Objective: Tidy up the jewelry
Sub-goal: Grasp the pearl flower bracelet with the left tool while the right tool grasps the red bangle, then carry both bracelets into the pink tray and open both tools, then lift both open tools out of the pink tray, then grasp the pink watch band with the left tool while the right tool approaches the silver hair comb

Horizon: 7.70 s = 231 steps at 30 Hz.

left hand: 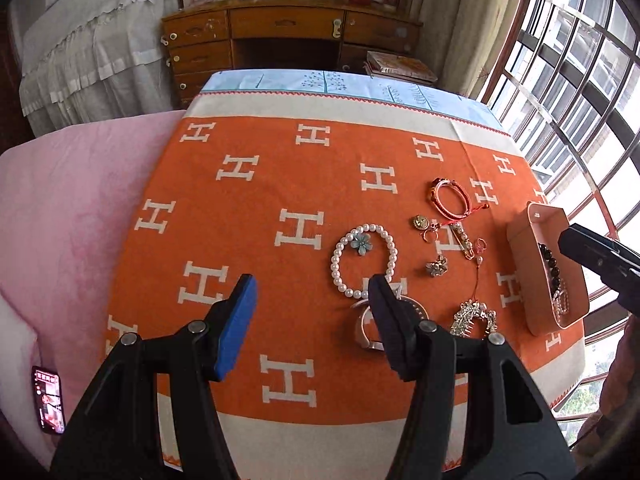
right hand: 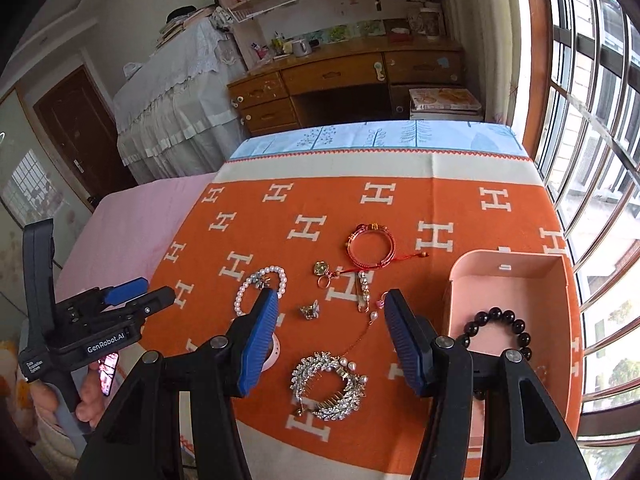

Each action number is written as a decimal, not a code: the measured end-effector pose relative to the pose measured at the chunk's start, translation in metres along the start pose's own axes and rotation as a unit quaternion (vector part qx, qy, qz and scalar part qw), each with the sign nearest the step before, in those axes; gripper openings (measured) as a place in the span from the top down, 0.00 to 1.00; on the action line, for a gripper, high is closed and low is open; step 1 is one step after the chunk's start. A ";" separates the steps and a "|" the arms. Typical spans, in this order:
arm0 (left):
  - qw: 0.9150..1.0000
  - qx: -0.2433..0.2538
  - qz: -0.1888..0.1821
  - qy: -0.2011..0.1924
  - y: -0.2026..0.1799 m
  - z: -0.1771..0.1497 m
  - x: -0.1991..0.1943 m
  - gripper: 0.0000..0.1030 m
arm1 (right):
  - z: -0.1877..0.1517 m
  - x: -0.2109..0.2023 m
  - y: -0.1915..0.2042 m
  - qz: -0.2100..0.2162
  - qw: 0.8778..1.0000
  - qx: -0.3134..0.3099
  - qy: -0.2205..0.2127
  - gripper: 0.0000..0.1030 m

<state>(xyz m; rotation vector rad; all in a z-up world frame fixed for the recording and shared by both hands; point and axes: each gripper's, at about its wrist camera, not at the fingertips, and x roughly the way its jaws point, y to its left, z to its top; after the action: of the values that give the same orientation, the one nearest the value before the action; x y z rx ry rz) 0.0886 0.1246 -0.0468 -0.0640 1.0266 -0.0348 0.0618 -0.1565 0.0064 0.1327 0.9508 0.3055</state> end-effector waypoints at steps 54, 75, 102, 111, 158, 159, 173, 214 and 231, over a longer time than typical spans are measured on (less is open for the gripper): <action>0.999 0.013 -0.049 0.007 -0.035 0.052 0.039 0.95 | 0.080 0.123 -0.053 -0.011 0.998 0.036 0.049 0.94; 0.970 0.168 -0.161 -0.076 -0.224 0.057 -0.062 0.95 | -0.023 -0.086 -0.162 -0.014 0.987 0.136 -0.079 0.94; 0.972 0.195 -0.123 -0.042 -0.275 0.021 0.031 0.45 | -0.102 -0.024 -0.183 -0.036 0.990 0.133 0.016 0.94; 0.980 0.171 -0.081 -0.055 -0.236 0.016 0.021 0.45 | -0.081 0.019 -0.179 -0.073 0.987 0.140 0.041 0.88; 0.991 0.083 -0.032 -0.102 -0.106 -0.012 -0.035 0.44 | -0.065 0.004 -0.046 -0.054 0.998 0.034 -0.002 0.69; 0.991 0.082 -0.029 -0.102 -0.105 -0.012 -0.035 0.44 | -0.063 0.006 -0.044 -0.051 0.998 0.032 -0.002 0.69; 0.995 0.061 -0.009 -0.077 -0.074 -0.009 -0.027 0.44 | -0.042 0.029 -0.018 -0.024 1.000 -0.005 0.004 0.67; 1.000 -0.007 -0.012 0.001 -0.008 0.010 0.024 0.44 | 0.015 0.099 -0.020 0.017 0.998 0.002 0.058 0.60; 0.997 -0.006 -0.051 0.060 0.002 -0.010 0.043 0.44 | 0.020 0.125 -0.035 0.050 0.992 0.052 0.104 0.60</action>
<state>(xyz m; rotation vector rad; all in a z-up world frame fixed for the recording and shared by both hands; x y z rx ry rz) 0.1024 0.1235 -0.0887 -0.1266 1.1435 -0.1261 0.1531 -0.1503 -0.0881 0.2482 1.1705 0.3663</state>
